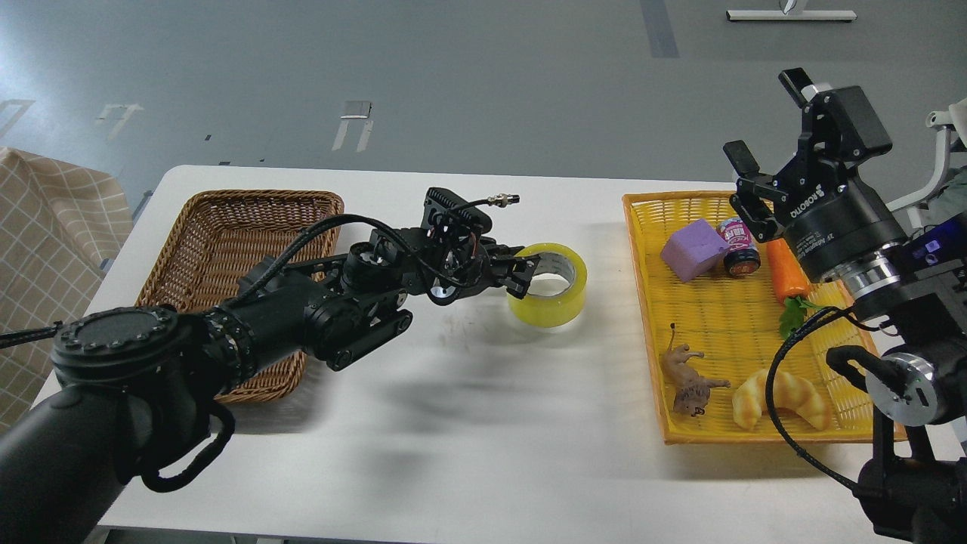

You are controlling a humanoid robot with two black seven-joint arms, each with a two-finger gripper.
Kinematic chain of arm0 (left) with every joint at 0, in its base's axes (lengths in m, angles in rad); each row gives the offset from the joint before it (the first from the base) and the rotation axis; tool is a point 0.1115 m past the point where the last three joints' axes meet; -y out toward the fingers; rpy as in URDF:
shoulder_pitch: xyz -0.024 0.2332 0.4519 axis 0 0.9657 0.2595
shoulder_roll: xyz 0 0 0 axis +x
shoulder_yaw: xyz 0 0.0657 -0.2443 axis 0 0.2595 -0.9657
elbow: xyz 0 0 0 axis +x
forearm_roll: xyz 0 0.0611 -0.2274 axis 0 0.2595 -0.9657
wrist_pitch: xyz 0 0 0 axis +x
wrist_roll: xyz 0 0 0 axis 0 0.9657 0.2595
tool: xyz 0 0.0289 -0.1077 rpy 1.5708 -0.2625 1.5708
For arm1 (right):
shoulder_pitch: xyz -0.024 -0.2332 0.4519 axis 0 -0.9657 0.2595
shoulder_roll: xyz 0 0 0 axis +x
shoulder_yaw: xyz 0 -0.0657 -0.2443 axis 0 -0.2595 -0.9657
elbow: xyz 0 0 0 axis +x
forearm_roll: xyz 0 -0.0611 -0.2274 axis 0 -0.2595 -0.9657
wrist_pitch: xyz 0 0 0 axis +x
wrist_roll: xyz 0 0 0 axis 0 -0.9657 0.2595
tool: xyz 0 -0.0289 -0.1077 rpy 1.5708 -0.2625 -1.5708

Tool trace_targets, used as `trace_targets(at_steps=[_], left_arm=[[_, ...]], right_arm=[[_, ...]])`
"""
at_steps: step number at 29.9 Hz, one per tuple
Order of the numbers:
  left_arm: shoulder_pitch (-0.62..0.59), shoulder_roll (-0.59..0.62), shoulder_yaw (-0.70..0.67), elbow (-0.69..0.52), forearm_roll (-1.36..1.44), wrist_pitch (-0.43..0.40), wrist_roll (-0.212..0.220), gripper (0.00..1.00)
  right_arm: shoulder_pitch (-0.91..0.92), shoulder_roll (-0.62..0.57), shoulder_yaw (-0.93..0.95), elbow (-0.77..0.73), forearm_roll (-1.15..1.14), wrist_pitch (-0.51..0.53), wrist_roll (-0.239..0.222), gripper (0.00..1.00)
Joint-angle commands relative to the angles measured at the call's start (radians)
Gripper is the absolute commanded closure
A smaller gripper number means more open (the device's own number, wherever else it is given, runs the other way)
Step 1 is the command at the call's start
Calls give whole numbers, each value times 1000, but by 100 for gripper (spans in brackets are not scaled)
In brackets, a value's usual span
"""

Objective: Place and transfer tape with both arms
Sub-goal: 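Lift the tape roll with the left gripper over the wicker basket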

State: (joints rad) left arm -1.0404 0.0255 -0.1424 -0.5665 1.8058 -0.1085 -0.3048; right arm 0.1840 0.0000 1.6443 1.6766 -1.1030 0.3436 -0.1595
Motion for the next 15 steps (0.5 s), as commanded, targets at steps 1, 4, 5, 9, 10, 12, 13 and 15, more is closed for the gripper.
trace_targets(at_steps=[1, 4, 5, 9, 10, 12, 13, 15], left_arm=[[-41, 56, 1, -1, 0, 0, -59, 100], [-69, 132, 3, -1, 1, -4, -102, 100], [-72, 149, 4, -1, 1, -7, -114, 100], [-128, 275, 90, 0, -3, -17, -184, 100], [-135, 293, 105, 0, -5, -16, -184, 100], [-147, 347, 135, 2, -5, -16, -184, 100], [-145, 362, 138, 2, -5, -16, -184, 100], [-138, 418, 139, 2, -5, -16, -184, 100]], right_arm=[[2, 0, 0, 2, 0, 0, 0, 0], [2, 0, 0, 2, 0, 0, 0, 0], [2, 0, 0, 0, 2, 0, 0, 0], [5, 0, 0, 0, 2, 0, 0, 0], [5, 0, 0, -1, 2, 0, 0, 0], [6, 0, 0, -3, 2, 0, 0, 0], [8, 0, 0, -3, 2, 0, 0, 0], [8, 0, -1, -3, 2, 0, 0, 0]])
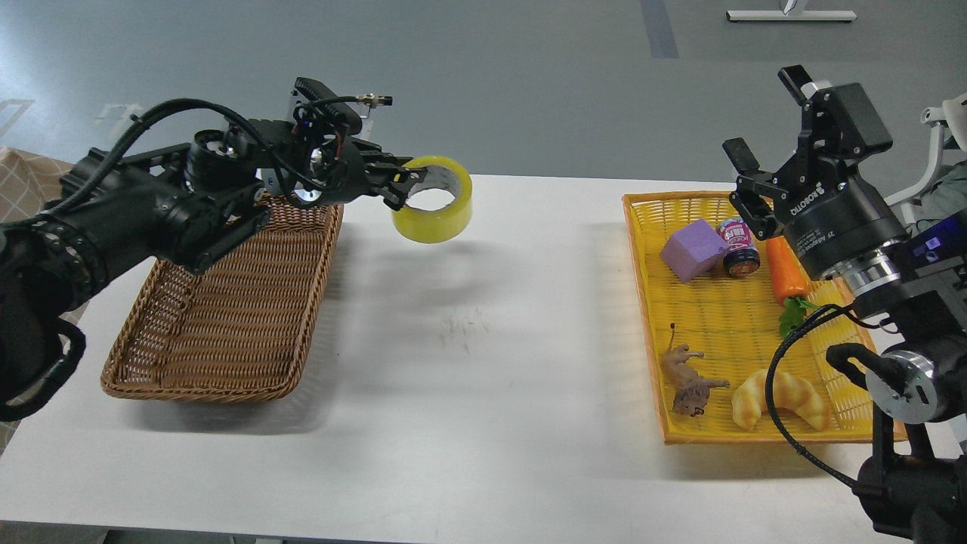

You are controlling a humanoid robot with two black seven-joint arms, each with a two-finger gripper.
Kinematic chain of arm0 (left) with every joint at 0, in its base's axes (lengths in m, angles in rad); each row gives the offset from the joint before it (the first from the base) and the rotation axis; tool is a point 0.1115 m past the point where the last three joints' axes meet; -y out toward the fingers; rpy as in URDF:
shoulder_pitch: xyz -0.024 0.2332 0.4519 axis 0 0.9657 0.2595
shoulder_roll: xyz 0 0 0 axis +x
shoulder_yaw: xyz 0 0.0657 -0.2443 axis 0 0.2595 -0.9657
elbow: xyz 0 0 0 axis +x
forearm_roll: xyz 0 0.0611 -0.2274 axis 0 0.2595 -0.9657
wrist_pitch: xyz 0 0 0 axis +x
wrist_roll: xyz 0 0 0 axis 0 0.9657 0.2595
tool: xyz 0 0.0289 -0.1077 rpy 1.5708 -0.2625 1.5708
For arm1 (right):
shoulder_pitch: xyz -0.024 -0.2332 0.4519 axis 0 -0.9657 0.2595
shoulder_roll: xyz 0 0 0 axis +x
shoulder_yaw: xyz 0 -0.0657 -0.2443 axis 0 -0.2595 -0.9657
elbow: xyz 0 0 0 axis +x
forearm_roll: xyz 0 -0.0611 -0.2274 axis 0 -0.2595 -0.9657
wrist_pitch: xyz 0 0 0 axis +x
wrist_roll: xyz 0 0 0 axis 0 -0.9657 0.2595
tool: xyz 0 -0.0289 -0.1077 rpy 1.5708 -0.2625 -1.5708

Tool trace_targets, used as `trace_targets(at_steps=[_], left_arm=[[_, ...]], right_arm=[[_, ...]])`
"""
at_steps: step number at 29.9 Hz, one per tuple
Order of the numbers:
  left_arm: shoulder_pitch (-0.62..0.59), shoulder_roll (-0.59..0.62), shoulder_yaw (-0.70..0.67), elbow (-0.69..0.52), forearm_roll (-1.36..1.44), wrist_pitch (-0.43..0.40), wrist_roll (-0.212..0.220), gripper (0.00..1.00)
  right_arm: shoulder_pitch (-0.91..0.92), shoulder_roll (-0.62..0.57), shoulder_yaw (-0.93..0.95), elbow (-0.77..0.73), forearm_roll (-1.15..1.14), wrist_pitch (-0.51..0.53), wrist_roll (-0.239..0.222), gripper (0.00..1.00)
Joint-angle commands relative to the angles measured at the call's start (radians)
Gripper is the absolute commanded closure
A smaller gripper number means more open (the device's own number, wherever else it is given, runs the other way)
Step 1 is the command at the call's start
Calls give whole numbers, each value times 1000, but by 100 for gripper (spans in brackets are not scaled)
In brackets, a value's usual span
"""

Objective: Place and transfer tape with both arms
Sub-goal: 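Lift the tape roll with the left gripper over the wicker basket, then lower the tape into the wicker basket and open the left gripper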

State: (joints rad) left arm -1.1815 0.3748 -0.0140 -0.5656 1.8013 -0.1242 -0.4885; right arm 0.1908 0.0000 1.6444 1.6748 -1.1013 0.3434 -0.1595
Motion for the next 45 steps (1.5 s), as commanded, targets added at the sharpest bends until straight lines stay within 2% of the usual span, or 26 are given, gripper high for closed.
trace_targets(at_steps=[1, 8, 16, 20, 24, 33, 39, 45], left_arm=[[3, 81, 11, 0, 0, 1, 0, 100], [11, 249, 11, 0, -28, 35, 0, 100], [19, 403, 19, -10, -36, 37, 0, 100], [74, 467, 17, -17, -36, 44, 0, 100], [92, 492, 17, -33, -59, 64, 0, 100], [120, 610, 19, -322, -132, 64, 0, 100], [166, 613, 19, -333, -126, 69, 0, 100], [243, 601, 19, -309, -131, 115, 0, 100]], right_arm=[[2, 0, -1, -3, 0, 0, 0, 0], [6, 0, -8, -4, 0, 2, -2, 0], [4, 0, -8, -4, 0, 2, -2, 0], [2, 0, -8, -6, -2, 2, -2, 0], [4, 0, -9, -7, -2, 2, -2, 0], [-2, 0, -11, -9, -3, 2, -3, 0], [-2, 0, -11, -7, -3, 2, -3, 0], [-4, 0, -11, -7, -3, 2, -3, 0]])
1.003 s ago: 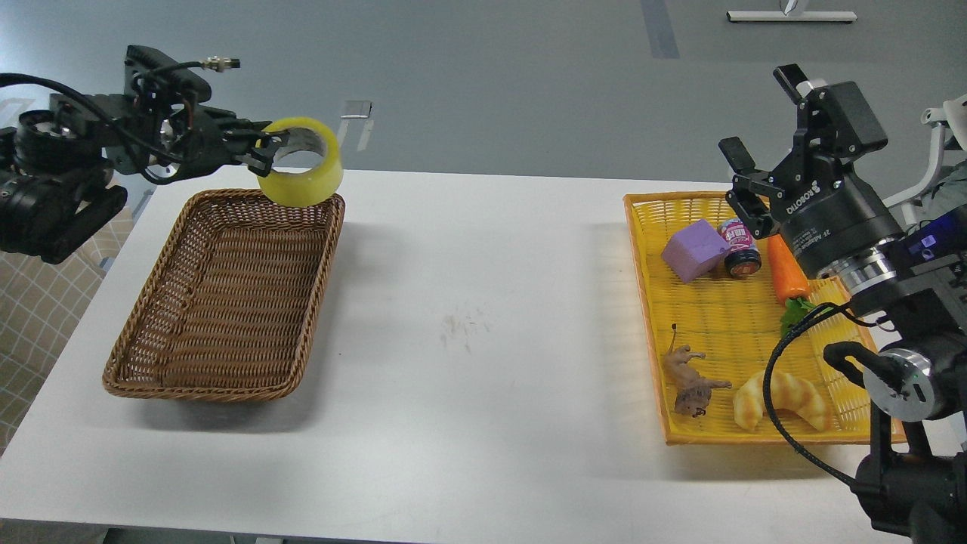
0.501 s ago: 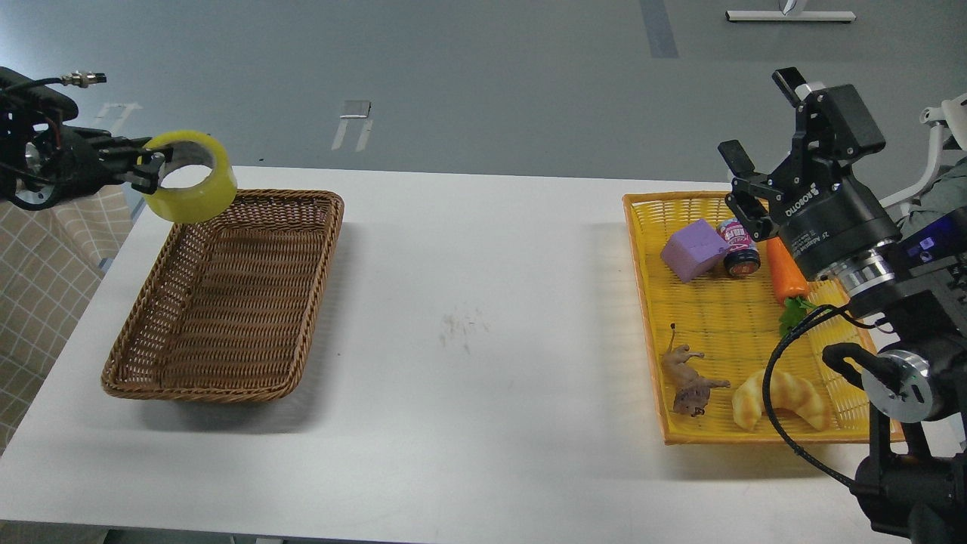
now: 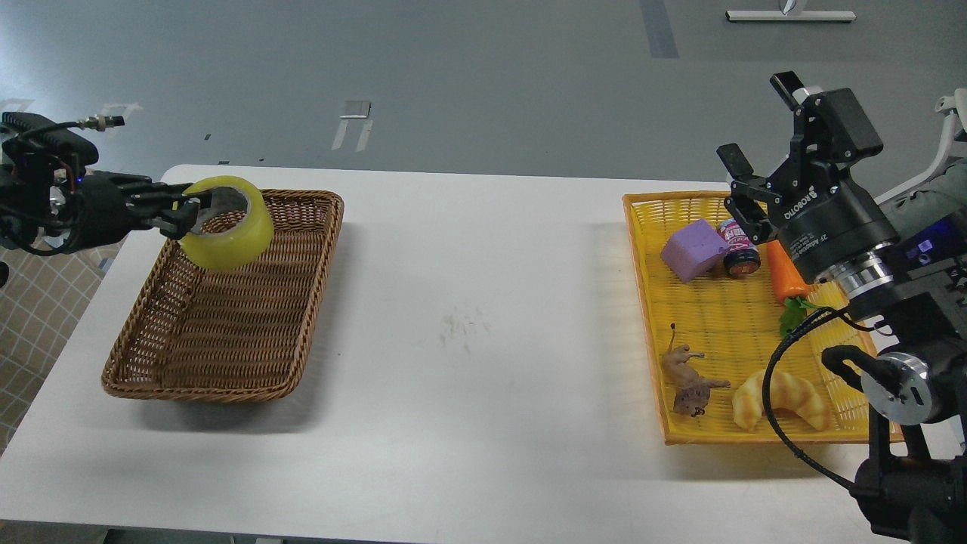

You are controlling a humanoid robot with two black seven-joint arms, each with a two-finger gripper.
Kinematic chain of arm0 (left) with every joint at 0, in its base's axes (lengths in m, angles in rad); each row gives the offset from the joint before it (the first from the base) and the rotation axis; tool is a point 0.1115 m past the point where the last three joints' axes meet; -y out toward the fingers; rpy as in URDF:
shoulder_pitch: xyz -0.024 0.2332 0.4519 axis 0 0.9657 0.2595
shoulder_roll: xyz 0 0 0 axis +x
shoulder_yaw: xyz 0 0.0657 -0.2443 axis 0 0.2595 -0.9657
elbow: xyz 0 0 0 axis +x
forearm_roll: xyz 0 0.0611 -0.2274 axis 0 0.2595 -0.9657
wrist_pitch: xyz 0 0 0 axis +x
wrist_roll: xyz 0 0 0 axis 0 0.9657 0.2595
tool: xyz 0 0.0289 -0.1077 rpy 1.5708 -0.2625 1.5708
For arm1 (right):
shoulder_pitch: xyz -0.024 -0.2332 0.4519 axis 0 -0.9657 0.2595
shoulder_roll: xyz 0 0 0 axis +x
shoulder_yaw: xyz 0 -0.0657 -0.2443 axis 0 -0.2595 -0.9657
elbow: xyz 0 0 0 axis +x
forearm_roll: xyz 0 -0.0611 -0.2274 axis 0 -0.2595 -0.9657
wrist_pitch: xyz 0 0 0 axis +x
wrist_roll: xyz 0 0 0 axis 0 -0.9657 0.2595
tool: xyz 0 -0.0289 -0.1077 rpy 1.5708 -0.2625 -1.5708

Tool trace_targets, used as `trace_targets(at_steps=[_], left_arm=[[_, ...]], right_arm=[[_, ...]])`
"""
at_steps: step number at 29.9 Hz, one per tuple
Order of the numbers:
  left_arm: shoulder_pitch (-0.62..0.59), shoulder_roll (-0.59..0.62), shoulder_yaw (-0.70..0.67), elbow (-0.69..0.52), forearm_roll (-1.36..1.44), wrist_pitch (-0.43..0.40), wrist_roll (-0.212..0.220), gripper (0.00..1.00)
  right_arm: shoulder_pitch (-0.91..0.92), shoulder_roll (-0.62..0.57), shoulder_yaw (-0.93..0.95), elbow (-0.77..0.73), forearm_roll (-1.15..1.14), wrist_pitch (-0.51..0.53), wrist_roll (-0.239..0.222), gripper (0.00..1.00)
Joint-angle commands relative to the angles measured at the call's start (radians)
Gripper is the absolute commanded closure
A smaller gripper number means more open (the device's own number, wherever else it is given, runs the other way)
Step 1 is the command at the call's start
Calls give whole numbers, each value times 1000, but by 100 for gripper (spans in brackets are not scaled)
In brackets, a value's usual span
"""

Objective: Place and transfer tape with both arms
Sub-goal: 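Lower the tape into the wicker basket and open the left gripper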

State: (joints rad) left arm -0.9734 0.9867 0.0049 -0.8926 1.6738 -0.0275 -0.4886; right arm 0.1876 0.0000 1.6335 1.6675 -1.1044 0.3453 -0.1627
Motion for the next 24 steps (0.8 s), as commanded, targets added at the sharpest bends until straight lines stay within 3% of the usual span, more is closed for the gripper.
trace_targets(at_steps=[1, 20, 24], left_arm=[[44, -13, -2, 26, -5, 20, 0, 100], [119, -125, -2, 158, -32, 63, 0, 100], [140, -129, -2, 156, -94, 64, 0, 66]], right_arm=[[0, 0, 0, 0, 0, 0, 2, 0], [-3, 0, 0, 0, 0, 0, 0, 0], [-2, 0, 0, 0, 1, 0, 2, 0]])
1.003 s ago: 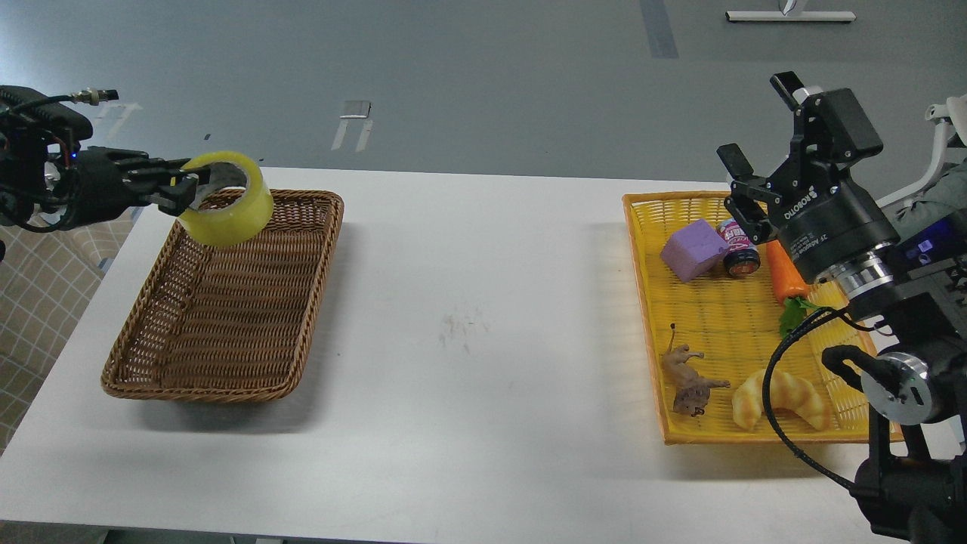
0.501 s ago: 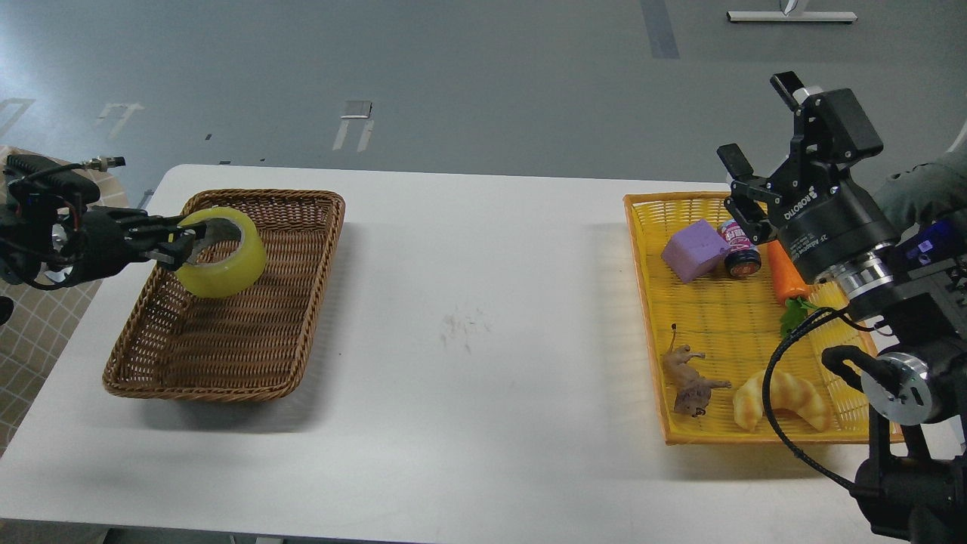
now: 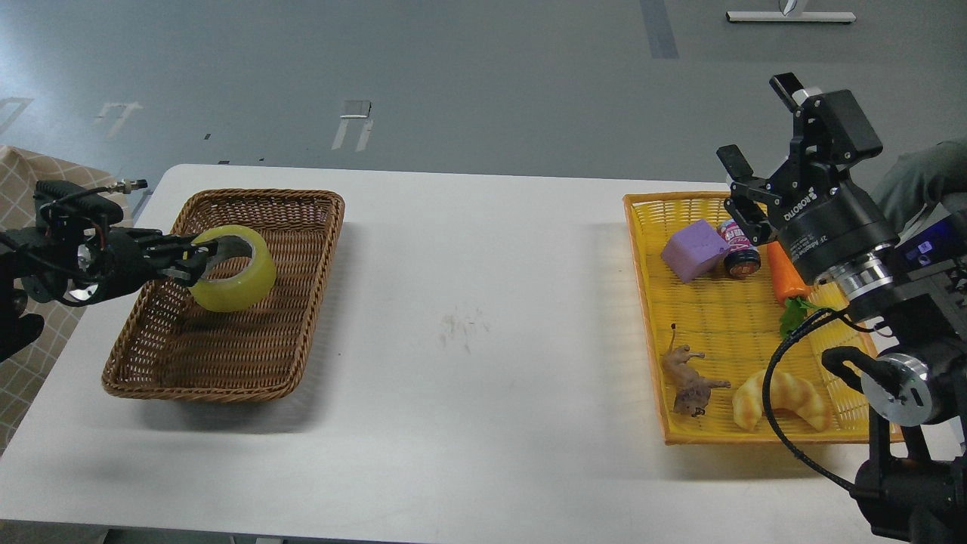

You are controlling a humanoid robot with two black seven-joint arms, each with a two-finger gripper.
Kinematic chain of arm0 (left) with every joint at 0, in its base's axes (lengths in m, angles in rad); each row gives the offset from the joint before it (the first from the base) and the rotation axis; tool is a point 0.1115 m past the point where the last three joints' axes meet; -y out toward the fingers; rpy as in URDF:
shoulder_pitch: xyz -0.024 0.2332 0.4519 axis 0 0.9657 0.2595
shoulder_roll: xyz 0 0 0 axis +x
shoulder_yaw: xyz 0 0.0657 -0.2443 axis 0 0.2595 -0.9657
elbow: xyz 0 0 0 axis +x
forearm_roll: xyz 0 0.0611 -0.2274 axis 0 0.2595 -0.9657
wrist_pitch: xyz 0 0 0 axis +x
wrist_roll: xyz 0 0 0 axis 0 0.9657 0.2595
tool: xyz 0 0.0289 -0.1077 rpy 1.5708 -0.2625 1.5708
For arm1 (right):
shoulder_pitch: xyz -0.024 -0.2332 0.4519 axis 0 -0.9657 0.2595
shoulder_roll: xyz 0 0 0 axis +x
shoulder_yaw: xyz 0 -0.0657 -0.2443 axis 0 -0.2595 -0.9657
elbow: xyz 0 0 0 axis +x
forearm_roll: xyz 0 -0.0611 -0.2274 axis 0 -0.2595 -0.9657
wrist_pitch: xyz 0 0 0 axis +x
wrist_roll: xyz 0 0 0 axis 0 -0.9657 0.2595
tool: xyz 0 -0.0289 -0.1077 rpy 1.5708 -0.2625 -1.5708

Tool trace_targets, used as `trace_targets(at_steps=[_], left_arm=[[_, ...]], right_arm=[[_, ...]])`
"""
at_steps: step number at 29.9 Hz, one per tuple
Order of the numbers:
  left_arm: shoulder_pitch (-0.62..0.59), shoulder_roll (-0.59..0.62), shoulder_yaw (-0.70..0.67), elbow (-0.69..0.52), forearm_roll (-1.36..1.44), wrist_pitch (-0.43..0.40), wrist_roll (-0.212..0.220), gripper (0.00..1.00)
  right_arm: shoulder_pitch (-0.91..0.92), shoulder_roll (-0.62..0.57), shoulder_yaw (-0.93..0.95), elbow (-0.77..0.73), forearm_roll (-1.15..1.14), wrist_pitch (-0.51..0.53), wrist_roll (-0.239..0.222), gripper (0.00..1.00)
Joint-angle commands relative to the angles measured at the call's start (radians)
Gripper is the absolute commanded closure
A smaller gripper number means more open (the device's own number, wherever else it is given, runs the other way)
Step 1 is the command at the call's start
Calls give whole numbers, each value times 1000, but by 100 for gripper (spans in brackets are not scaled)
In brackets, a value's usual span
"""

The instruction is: Place and transfer tape with both arms

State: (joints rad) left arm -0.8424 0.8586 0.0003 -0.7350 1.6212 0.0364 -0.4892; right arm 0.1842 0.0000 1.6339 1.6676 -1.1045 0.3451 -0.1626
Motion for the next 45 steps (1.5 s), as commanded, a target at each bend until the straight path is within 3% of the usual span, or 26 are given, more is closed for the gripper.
trace_targets(at_steps=[1, 2, 6, 8, 11, 21, 28, 36, 41, 45], left_arm=[[11, -1, 3, -1, -55, 0, 0, 61], [12, -1, 3, -4, -70, -3, 0, 51], [22, 0, 3, -14, -72, -10, 0, 41], [26, 2, 1, -15, -80, -10, 0, 23], [25, 3, -9, -15, -125, -10, 0, 3], [-92, -61, -26, -30, -645, -1, 0, 2], [-147, -131, -45, -167, -1023, -15, 0, 2], [-136, -119, -209, -431, -1049, -81, 0, 2], [-118, -57, -250, -523, -1052, -86, 0, 2], [-116, -39, -261, -520, -1057, -98, 0, 2]], right_arm=[[1, 0, 0, 0, 2, 0, 2, 0], [1, 0, 0, 0, 2, 0, 2, 0], [1, 0, 1, 0, 2, 0, 2, 0], [1, 0, 1, -2, 2, -1, 2, 0], [1, 0, 1, -3, 2, -2, 2, 0], [4, 0, 1, -8, 2, -2, 2, 0], [17, 0, 1, -9, 5, -2, 2, 0], [12, 0, 1, -20, 5, -2, 2, 0], [17, 0, 4, -17, 5, 0, 3, 0], [31, 0, 0, -20, 5, 2, 3, 0]])
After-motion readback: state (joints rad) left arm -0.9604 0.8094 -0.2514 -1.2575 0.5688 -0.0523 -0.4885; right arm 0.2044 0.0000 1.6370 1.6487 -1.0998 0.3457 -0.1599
